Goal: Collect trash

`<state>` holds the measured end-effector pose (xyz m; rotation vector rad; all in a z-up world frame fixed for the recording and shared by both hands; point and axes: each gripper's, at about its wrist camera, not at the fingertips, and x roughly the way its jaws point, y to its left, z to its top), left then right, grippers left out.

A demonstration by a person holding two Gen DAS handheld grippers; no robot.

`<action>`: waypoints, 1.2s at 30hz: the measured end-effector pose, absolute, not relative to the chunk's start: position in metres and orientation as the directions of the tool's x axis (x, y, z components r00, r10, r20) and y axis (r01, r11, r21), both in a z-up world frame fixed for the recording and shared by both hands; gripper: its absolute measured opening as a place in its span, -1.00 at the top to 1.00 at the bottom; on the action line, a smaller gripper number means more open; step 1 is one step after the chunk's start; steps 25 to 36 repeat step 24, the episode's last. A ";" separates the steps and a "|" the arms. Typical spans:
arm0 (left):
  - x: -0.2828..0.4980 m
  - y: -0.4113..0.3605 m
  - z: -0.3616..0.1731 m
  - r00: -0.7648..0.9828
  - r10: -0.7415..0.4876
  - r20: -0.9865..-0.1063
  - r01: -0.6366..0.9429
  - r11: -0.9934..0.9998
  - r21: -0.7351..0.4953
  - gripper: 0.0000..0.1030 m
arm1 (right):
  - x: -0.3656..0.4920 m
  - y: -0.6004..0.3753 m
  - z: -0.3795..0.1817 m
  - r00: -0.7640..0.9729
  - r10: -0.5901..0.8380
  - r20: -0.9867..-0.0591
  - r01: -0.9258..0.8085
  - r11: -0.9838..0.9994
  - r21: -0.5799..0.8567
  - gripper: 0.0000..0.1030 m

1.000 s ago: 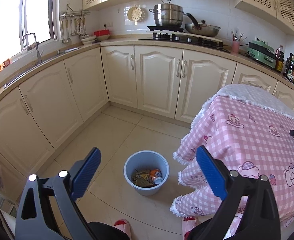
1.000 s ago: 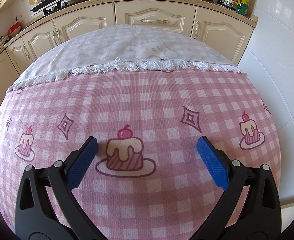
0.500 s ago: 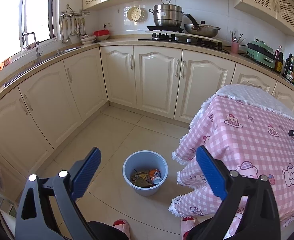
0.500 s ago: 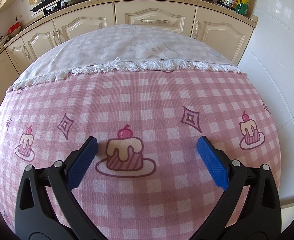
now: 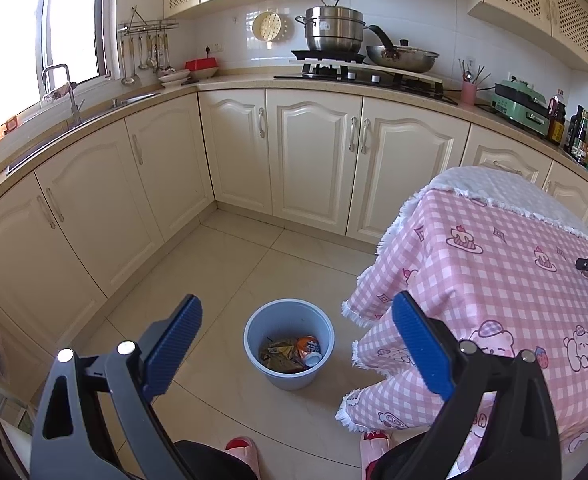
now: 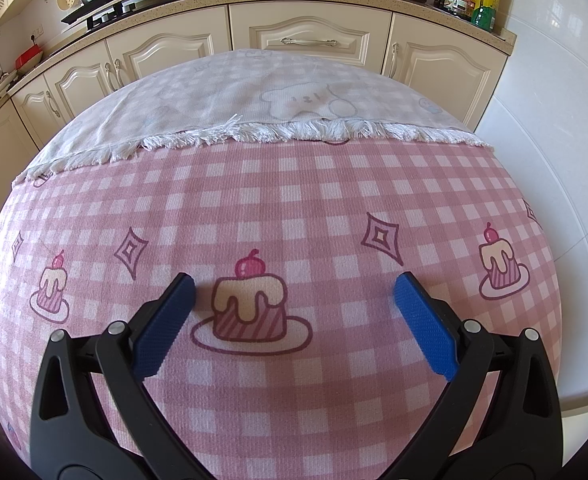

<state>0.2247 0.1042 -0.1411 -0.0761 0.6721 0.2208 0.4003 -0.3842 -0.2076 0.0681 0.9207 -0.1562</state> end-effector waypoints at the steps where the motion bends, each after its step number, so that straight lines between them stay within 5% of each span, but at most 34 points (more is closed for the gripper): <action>1: 0.225 0.104 -0.141 0.760 0.178 -0.625 -0.227 0.974 0.002 -0.82 | 0.400 -0.384 -0.208 0.595 -0.105 -0.797 0.163 0.987 -0.008 -0.89; 36: 0.227 0.104 -0.144 0.748 0.132 -0.650 -0.203 0.978 -0.035 -0.82 | 0.400 -0.384 -0.208 0.595 -0.105 -0.797 0.163 0.987 -0.008 -0.89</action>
